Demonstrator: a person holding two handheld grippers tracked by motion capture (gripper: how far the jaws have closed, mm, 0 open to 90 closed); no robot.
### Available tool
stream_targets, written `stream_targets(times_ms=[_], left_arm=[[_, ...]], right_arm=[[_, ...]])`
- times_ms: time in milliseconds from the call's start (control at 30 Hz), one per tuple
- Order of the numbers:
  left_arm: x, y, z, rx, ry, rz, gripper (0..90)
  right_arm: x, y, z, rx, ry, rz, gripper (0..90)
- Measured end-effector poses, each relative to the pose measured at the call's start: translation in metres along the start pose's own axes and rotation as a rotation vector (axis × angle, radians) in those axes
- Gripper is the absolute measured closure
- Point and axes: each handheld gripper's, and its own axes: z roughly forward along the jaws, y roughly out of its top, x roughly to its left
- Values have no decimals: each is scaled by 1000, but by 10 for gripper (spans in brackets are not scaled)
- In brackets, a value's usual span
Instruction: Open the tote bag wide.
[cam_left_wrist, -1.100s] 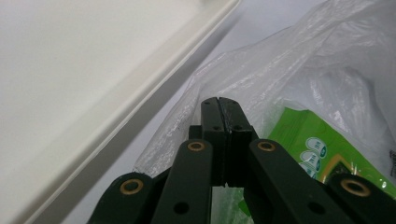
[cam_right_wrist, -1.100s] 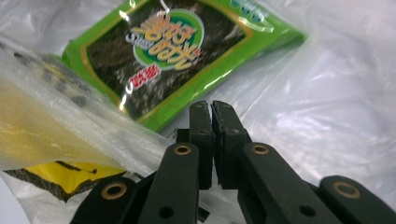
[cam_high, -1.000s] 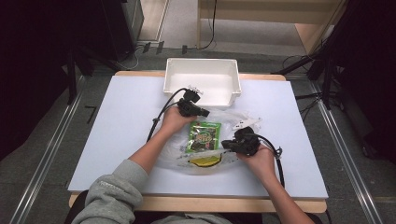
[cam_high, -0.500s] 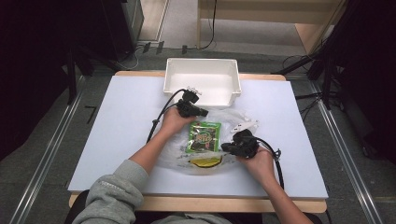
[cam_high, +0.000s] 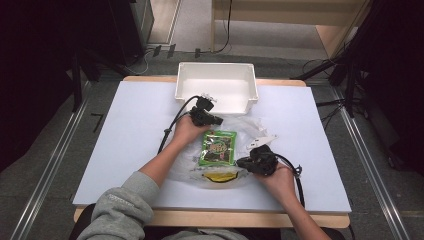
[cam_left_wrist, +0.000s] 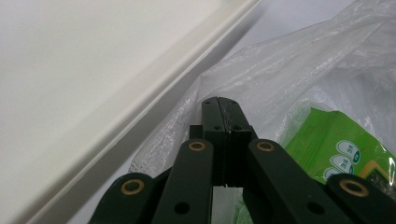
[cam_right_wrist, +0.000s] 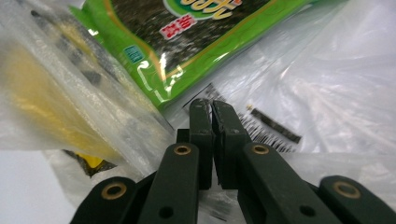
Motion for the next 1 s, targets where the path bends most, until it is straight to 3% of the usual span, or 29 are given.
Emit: stream_targets(times_ms=[633, 700, 800, 867, 1000], left_arm=[[-2, 1, 0, 6, 15, 3, 900], [-1, 1, 0, 7, 12, 1, 900], [-1, 1, 0, 10, 15, 1, 900], [-2, 1, 0, 13, 19, 0, 900], [-3, 2, 0, 12, 20, -2, 900]], right_arm=[[37, -22, -10, 41, 67, -56, 900], [42, -27, -12, 45, 101, -76, 900], [46, -24, -12, 57, 82, -89, 900], [46, -19, -13, 25, 73, -95, 900], [43, -4, -12, -3, 96, -101, 900]])
